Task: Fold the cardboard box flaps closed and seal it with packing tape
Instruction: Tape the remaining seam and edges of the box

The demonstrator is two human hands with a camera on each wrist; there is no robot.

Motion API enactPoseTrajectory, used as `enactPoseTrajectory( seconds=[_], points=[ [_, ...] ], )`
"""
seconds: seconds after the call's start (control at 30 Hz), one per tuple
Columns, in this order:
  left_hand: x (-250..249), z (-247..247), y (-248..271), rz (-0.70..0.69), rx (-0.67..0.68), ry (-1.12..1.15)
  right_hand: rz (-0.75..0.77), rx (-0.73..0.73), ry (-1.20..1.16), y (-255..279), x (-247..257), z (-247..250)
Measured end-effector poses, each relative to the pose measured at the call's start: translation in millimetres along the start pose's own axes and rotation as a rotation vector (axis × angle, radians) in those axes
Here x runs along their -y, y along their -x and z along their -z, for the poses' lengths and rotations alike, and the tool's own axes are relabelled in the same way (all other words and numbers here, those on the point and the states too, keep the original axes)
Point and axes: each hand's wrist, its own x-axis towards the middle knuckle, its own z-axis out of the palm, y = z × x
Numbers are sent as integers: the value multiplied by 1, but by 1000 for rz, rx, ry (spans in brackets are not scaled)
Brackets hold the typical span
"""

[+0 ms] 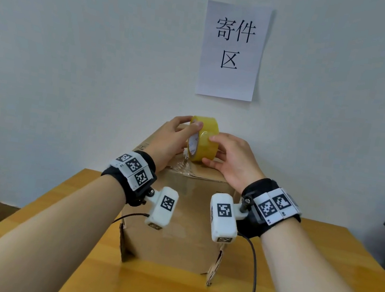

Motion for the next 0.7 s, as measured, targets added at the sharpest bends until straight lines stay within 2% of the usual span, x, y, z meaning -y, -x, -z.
enactPoseTrajectory(
  seconds=[0.4, 0.7],
  points=[
    [4, 0, -1, -78, 7, -27, 9, -23, 52, 1, -1, -3],
    [4, 0, 1, -53, -16, 35, 39, 31, 92, 3, -2, -2]
  ],
)
